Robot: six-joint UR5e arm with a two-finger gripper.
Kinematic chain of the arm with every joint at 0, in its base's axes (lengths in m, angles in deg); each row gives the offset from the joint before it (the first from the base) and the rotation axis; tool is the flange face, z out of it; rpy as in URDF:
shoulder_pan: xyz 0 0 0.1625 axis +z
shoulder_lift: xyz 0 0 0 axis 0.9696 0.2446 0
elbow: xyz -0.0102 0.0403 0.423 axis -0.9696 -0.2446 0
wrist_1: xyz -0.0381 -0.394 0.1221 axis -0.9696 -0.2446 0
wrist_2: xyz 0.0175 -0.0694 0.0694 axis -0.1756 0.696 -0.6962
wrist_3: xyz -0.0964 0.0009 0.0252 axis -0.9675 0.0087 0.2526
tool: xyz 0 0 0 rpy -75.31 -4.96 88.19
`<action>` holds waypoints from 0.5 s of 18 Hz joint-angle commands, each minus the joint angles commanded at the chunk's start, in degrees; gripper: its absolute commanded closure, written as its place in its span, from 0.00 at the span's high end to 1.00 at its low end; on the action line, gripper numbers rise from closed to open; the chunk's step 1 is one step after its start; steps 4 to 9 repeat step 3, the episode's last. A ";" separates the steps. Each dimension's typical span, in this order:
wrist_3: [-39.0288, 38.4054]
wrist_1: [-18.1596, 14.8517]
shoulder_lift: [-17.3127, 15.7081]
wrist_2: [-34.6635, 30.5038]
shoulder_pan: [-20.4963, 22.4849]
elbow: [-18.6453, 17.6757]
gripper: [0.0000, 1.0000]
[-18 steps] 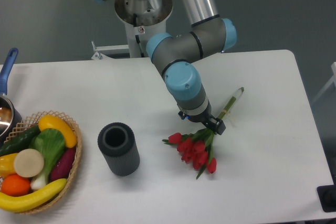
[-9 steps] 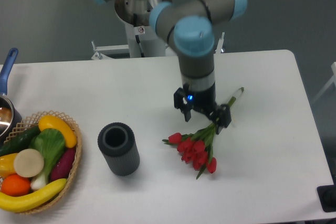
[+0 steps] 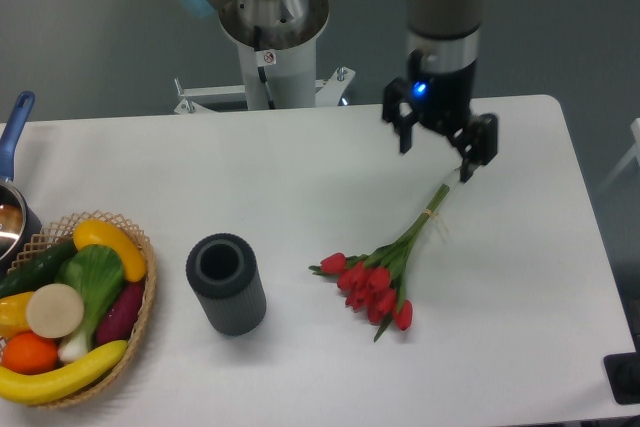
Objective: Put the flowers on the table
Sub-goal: 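Raise the open gripper up away from the tulips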
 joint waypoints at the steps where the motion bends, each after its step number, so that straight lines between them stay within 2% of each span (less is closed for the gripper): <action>1: 0.71 -0.09 0.00 0.00 0.62 -0.35 1.00; 9: 1.24 -0.09 -0.09 -0.09 1.33 -0.96 1.00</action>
